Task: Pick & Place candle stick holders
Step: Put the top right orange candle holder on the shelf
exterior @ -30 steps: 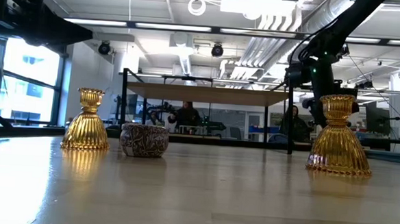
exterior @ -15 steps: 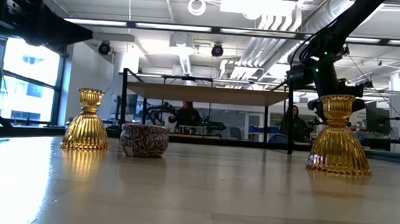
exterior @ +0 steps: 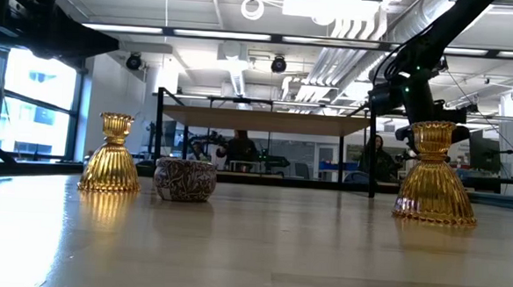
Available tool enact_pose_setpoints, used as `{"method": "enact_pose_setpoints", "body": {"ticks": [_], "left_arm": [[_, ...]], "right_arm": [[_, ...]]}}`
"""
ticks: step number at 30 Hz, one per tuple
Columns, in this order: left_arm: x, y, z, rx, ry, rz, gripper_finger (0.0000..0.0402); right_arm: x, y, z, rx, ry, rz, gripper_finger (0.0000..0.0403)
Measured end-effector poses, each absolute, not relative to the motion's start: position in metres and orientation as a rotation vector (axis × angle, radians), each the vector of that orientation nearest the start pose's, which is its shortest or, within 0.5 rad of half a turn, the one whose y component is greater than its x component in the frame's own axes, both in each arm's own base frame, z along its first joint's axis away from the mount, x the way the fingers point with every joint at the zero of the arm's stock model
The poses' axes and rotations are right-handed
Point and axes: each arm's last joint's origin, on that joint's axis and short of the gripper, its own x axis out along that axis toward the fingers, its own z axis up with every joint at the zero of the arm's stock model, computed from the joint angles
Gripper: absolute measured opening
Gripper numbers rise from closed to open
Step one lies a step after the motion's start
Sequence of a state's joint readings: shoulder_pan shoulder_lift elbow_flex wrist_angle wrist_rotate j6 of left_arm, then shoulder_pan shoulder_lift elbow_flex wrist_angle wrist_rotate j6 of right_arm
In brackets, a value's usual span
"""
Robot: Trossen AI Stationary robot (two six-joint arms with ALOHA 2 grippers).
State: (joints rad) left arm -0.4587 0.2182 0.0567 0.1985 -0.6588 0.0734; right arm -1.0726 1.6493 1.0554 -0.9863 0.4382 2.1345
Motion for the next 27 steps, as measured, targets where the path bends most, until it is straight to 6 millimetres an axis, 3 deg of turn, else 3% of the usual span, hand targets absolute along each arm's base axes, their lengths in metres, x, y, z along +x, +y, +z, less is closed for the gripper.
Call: {"method": "enact_pose_setpoints", "body": {"ticks": [9,19,27], "left_arm": [[0.101,-0.030,0.184,0.054,-0.024,0.201,0.0004],[0.101,-0.030,0.184,0.054,-0.024,0.201,0.0004],[0.101,-0.030,0.184,0.054,-0.024,0.201,0.0004]], "right_arm": [[0.130,-0.239,0.196,-1.884,0.347,2.659,0.0154],[0.140,-0.200,0.229,-1.929,0.425,2.621,0.0154],[0.149,-0.185,0.283,-1.870,0.297,2.702,0.0154]]}}
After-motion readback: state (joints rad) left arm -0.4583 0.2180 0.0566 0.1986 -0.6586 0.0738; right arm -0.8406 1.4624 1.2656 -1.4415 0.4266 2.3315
